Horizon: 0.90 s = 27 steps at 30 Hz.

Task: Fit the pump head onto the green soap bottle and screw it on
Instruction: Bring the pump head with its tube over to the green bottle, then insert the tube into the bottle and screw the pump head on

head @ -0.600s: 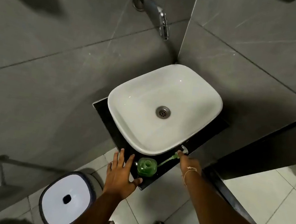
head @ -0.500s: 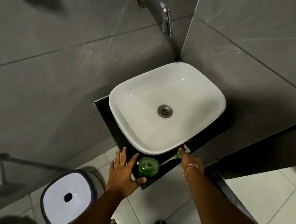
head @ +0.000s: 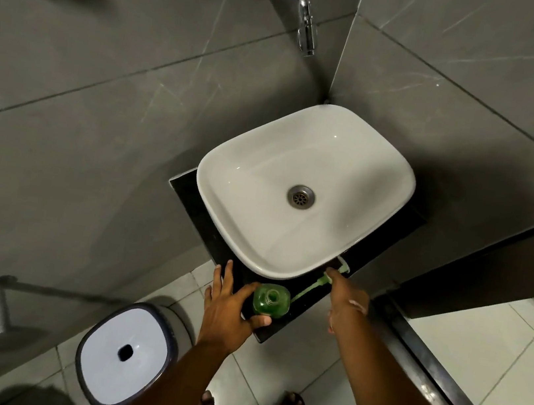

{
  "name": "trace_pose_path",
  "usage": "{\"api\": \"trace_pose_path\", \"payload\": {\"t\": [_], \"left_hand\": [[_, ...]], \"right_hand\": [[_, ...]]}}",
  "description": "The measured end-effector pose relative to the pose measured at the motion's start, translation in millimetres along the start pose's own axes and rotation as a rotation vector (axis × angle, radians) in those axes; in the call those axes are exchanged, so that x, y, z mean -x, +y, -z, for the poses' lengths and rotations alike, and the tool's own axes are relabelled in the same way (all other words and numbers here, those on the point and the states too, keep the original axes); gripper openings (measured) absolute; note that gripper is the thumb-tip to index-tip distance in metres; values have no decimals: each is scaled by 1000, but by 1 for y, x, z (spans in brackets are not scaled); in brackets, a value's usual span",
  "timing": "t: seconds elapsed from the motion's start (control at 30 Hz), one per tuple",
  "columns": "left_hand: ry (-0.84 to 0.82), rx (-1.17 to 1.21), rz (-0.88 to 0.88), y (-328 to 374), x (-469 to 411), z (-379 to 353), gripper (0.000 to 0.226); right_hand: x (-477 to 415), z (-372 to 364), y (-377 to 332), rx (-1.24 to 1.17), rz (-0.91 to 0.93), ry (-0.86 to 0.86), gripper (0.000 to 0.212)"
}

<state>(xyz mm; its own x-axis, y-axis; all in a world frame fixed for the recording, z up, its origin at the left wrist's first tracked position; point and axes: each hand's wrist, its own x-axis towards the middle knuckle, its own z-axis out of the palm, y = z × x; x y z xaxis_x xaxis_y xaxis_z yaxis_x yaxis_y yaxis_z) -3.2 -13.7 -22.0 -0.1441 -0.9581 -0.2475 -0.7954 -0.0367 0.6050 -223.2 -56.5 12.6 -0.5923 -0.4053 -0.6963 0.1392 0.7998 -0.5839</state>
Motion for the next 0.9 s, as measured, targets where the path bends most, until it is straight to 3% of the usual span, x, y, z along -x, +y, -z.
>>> {"api": "trace_pose_path", "payload": {"t": [0.13, 0.3, 0.4, 0.67, 0.9], "left_hand": [[4, -12, -15, 0, -2, -1, 69], [50, -31, -32, -5, -2, -3, 68], [63, -43, -45, -7, -2, -6, 66], [47, -94, -48, -6, -4, -6, 69], [34, -107, -29, -5, -4, -5, 68]], "right_hand": [[44, 34, 18, -157, 437, 135, 33], [108, 53, 29, -73, 894, 171, 27], [125, 44, 27, -17, 1077, 191, 32], [118, 10, 26, -9, 1253, 149, 33], [94, -9, 50, 43, 1239, 144, 34]]}}
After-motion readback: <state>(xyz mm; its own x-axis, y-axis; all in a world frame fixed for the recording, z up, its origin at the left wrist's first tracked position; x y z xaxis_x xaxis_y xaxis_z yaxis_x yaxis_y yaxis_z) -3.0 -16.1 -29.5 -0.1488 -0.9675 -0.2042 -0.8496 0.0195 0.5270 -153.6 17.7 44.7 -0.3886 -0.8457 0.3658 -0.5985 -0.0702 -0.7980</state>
